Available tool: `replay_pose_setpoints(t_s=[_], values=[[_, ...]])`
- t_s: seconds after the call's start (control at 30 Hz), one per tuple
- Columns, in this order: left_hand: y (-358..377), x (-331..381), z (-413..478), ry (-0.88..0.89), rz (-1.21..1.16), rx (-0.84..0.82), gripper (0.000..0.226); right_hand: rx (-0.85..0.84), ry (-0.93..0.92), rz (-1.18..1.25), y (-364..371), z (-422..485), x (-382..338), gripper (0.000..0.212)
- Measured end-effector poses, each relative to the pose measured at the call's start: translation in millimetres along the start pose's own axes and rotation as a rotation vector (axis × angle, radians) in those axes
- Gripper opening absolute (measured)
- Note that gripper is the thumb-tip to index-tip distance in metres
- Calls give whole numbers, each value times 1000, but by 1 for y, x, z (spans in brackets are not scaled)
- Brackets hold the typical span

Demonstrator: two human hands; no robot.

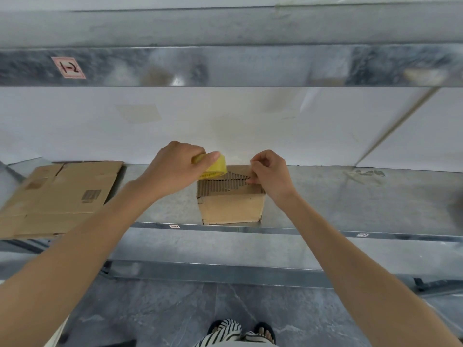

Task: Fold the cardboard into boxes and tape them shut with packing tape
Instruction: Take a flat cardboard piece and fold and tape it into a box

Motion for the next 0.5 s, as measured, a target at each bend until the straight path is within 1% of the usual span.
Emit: replay_pose_setpoints(t_s=[0.1, 0.27, 0.4, 0.5], values=[[5, 4, 9, 31, -80, 49, 55, 32, -1, -45, -7, -1, -1, 15], [12, 16, 26, -24, -33, -23, 56, 29, 16, -135, -17, -2, 6, 15], [13, 20, 36, -26, 46, -66, 55, 14, 64, -31, -19, 0, 9, 11], [14, 24, 41, -29, 102, -103, 53, -24, 77, 6, -20, 2, 9, 19]])
Point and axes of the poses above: each hand's wrist, its own z-axis towards the middle knuckle, its own y-axis out of the palm, x = y × z, the point moved 1 cm from there along z, towards the middle knuckle, and after that the axes turned 3 degrees about -x, right-handed, at the moved point
